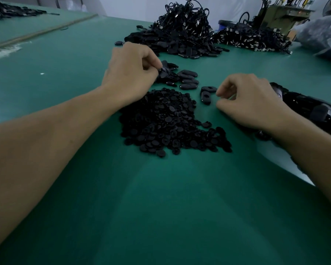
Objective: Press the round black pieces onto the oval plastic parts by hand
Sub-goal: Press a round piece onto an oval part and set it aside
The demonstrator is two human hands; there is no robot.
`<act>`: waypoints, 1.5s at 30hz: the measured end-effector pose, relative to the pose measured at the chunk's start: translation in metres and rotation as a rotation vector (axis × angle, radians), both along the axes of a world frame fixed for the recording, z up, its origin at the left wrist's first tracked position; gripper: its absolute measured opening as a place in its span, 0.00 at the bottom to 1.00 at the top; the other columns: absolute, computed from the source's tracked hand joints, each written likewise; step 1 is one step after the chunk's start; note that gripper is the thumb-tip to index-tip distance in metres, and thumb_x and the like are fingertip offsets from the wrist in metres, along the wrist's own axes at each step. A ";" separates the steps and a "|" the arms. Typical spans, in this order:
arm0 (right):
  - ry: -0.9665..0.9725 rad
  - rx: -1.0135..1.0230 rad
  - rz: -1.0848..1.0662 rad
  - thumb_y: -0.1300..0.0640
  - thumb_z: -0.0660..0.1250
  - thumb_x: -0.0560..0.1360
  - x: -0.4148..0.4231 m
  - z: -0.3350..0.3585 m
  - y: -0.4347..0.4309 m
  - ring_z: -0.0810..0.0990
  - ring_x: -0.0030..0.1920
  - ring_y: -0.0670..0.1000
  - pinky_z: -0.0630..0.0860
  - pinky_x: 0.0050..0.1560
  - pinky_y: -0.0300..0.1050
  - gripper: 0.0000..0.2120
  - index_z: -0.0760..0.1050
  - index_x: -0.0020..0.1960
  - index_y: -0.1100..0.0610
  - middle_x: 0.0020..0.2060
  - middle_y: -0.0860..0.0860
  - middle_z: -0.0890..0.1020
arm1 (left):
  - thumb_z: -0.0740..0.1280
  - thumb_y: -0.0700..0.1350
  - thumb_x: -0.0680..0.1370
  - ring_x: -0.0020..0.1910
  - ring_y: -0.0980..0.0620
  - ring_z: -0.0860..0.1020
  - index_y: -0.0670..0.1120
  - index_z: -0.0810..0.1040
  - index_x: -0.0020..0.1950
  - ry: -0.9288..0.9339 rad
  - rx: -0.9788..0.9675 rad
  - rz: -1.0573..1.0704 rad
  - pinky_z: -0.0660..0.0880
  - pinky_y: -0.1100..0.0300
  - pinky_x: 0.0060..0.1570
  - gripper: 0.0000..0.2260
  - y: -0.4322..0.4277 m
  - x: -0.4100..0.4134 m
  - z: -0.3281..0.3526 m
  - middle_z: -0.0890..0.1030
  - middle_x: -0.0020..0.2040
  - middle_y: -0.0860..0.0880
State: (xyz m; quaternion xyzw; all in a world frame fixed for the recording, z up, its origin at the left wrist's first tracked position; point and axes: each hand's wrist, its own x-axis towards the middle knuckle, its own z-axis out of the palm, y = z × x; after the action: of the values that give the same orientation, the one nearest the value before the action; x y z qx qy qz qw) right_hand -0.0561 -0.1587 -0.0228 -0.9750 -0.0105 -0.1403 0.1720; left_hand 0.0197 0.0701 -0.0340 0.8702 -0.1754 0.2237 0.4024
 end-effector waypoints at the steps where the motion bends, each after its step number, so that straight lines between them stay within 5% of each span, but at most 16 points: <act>1: 0.010 -0.024 -0.001 0.51 0.66 0.78 0.001 -0.001 0.002 0.77 0.57 0.54 0.70 0.54 0.40 0.14 0.77 0.62 0.53 0.56 0.53 0.80 | 0.66 0.40 0.75 0.34 0.63 0.76 0.59 0.79 0.38 0.001 -0.003 0.004 0.73 0.62 0.40 0.14 -0.001 -0.001 0.000 0.80 0.37 0.61; 4: 0.126 -0.179 0.060 0.47 0.58 0.83 0.004 -0.004 0.010 0.62 0.76 0.58 0.60 0.75 0.58 0.24 0.61 0.78 0.46 0.76 0.53 0.65 | 0.66 0.41 0.75 0.36 0.63 0.77 0.60 0.78 0.36 0.005 -0.023 0.006 0.76 0.59 0.42 0.14 -0.002 -0.003 0.002 0.80 0.37 0.62; 6: 0.209 -0.240 0.127 0.49 0.53 0.85 0.006 -0.006 0.011 0.57 0.79 0.54 0.55 0.78 0.57 0.23 0.59 0.80 0.48 0.79 0.52 0.62 | 0.66 0.41 0.75 0.35 0.63 0.77 0.60 0.78 0.36 0.007 -0.026 0.002 0.77 0.58 0.42 0.14 -0.001 -0.005 0.002 0.80 0.36 0.62; 13: 0.091 -0.174 0.195 0.57 0.63 0.82 -0.001 0.003 0.007 0.79 0.55 0.47 0.70 0.61 0.41 0.13 0.80 0.62 0.48 0.56 0.47 0.83 | 0.67 0.41 0.74 0.35 0.62 0.77 0.60 0.78 0.35 0.023 -0.052 0.013 0.81 0.53 0.45 0.14 0.002 -0.008 0.003 0.79 0.35 0.62; 15: 0.079 -0.109 0.192 0.59 0.67 0.80 -0.004 0.005 0.003 0.78 0.43 0.37 0.68 0.50 0.28 0.12 0.82 0.58 0.45 0.45 0.40 0.82 | 0.67 0.41 0.73 0.36 0.62 0.77 0.60 0.78 0.35 0.025 -0.052 0.011 0.82 0.52 0.46 0.14 0.002 -0.010 0.004 0.79 0.35 0.62; 18: 0.067 -0.001 0.193 0.58 0.71 0.77 -0.008 0.006 -0.003 0.79 0.43 0.33 0.66 0.40 0.18 0.13 0.81 0.56 0.42 0.43 0.34 0.79 | 0.66 0.42 0.73 0.39 0.59 0.79 0.60 0.78 0.35 0.024 -0.043 0.004 0.82 0.51 0.47 0.13 0.000 -0.011 0.005 0.80 0.36 0.61; 21: 0.089 0.167 0.184 0.59 0.76 0.72 -0.011 0.009 -0.006 0.84 0.45 0.39 0.76 0.50 0.32 0.16 0.81 0.56 0.43 0.53 0.41 0.81 | 0.67 0.42 0.73 0.37 0.61 0.78 0.60 0.78 0.35 0.021 -0.046 -0.003 0.82 0.51 0.47 0.13 -0.001 -0.012 0.005 0.80 0.35 0.62; 23: 0.076 0.226 0.174 0.60 0.79 0.69 -0.012 0.011 -0.006 0.84 0.43 0.42 0.79 0.51 0.41 0.17 0.81 0.53 0.44 0.50 0.42 0.82 | 0.67 0.42 0.72 0.37 0.62 0.78 0.59 0.79 0.35 0.015 -0.055 -0.005 0.82 0.50 0.47 0.12 -0.003 -0.013 0.005 0.80 0.34 0.62; 28: 0.030 0.268 0.164 0.60 0.81 0.66 -0.015 0.013 -0.007 0.82 0.36 0.42 0.81 0.48 0.43 0.15 0.82 0.46 0.46 0.43 0.46 0.84 | 0.69 0.41 0.74 0.36 0.63 0.79 0.59 0.81 0.38 -0.031 -0.072 -0.053 0.82 0.54 0.46 0.11 -0.007 -0.015 0.008 0.81 0.35 0.61; 33: -0.163 0.475 0.176 0.59 0.80 0.67 -0.019 0.018 -0.006 0.86 0.43 0.46 0.84 0.47 0.43 0.13 0.81 0.47 0.49 0.46 0.50 0.84 | 0.72 0.44 0.77 0.38 0.64 0.80 0.48 0.85 0.50 -0.058 -0.088 -0.266 0.75 0.71 0.41 0.04 -0.019 -0.028 0.014 0.83 0.41 0.57; 38: -0.251 0.695 0.258 0.52 0.81 0.61 -0.022 0.020 0.008 0.82 0.41 0.49 0.82 0.42 0.39 0.19 0.75 0.45 0.51 0.46 0.54 0.79 | 0.74 0.51 0.77 0.44 0.60 0.84 0.45 0.82 0.60 0.057 -0.069 -0.500 0.80 0.64 0.49 0.15 -0.032 -0.044 0.017 0.86 0.46 0.52; 41: -0.207 0.903 0.272 0.50 0.82 0.56 -0.022 0.020 0.013 0.71 0.40 0.54 0.82 0.40 0.43 0.25 0.68 0.42 0.53 0.38 0.54 0.71 | 0.75 0.48 0.76 0.45 0.59 0.85 0.43 0.79 0.64 0.083 -0.073 -0.589 0.80 0.63 0.51 0.19 -0.033 -0.049 0.017 0.86 0.46 0.51; 45: -0.121 1.069 0.292 0.53 0.81 0.56 -0.020 0.018 0.016 0.74 0.34 0.49 0.82 0.38 0.43 0.24 0.68 0.41 0.54 0.34 0.52 0.71 | 0.77 0.45 0.74 0.45 0.55 0.85 0.41 0.79 0.63 0.089 -0.129 -0.627 0.81 0.61 0.50 0.20 -0.034 -0.048 0.016 0.86 0.48 0.46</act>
State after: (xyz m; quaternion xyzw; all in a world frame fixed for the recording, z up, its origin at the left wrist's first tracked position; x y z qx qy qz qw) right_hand -0.0763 -0.1427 -0.0045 -0.7308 -0.0826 -0.1567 0.6592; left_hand -0.0286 0.0357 -0.0182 0.7554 -0.4029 0.0611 0.5131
